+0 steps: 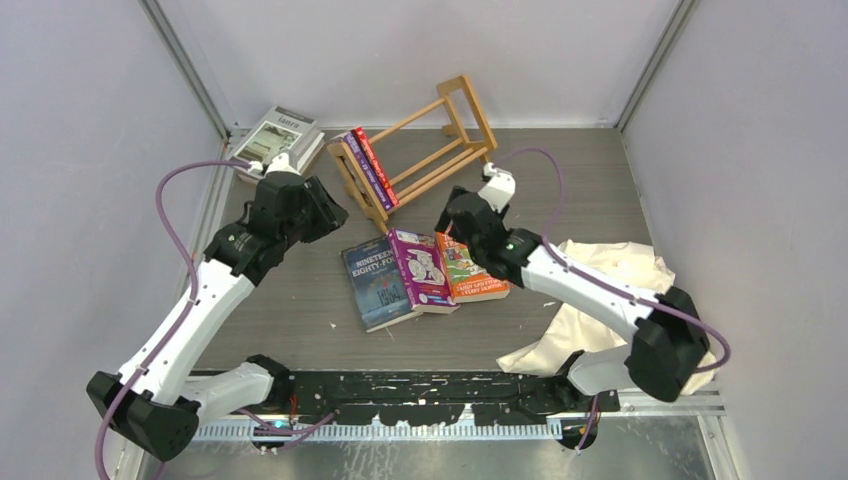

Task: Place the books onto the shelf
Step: Pick up the book from the center of the board.

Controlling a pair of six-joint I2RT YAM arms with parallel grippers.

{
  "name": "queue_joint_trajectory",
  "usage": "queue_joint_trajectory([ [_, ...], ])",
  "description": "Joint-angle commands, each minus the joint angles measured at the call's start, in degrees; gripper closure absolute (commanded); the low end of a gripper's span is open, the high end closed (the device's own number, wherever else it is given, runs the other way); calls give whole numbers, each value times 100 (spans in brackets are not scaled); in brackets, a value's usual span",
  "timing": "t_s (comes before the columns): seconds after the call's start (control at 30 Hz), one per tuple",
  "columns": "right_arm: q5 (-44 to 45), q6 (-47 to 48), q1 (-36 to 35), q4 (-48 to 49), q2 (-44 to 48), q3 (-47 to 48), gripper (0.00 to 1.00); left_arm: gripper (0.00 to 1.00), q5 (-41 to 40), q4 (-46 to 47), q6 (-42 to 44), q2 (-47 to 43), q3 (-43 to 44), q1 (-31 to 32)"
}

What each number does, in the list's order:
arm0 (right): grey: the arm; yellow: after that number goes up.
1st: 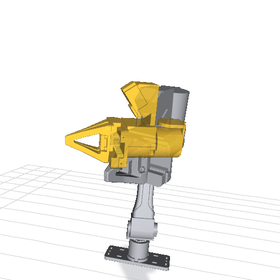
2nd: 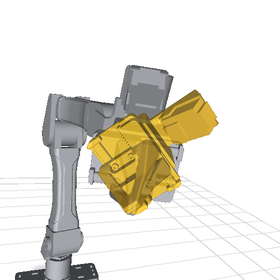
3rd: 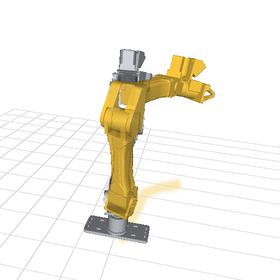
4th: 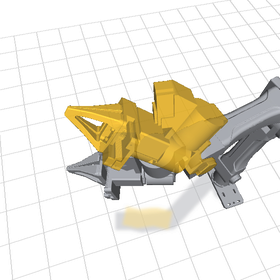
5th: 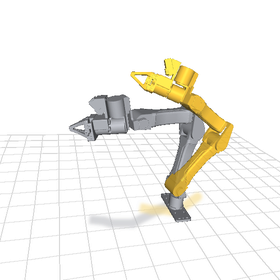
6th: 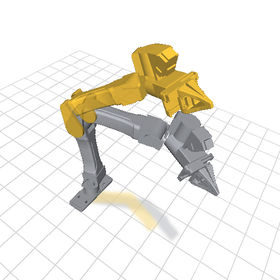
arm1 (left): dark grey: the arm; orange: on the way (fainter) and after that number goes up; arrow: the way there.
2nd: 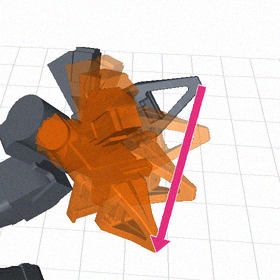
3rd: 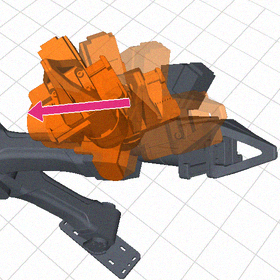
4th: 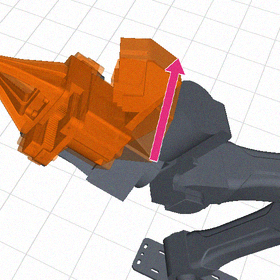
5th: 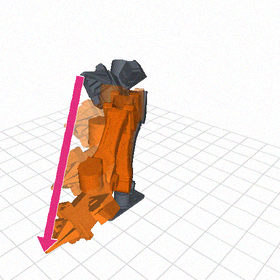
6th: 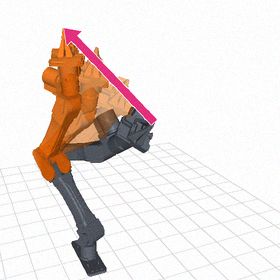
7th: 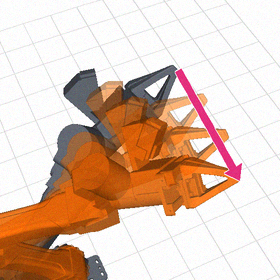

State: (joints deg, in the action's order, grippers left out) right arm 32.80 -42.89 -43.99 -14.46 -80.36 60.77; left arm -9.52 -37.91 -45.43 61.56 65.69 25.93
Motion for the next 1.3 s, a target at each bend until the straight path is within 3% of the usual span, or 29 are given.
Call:
queue_joint_trajectory([
  [0.0, 908, -1479, -277, -252, 858, -665, 26, 54, -124, -38, -112, -250, -21, 162],
  [0.27, 1622, -3583, -980, -750, 1810, -2008, 21, 54, -199, -122, -145, -360, -21, 344],
  [0.43, 1810, -4824, -1377, -399, 2241, -2927, 19, 54, -208, -156, -110, -363, 0, 355],
  [0.97, 2317, -6965, -2443, -557, 2226, -3473, 18, 54, -138, -58, -10, -165, 84, 360],
  [1.27, 2527, -7724, -2715, -389, 1929, -3692, 18, 53, -120, -5, 34, -120, 45, 358],
])
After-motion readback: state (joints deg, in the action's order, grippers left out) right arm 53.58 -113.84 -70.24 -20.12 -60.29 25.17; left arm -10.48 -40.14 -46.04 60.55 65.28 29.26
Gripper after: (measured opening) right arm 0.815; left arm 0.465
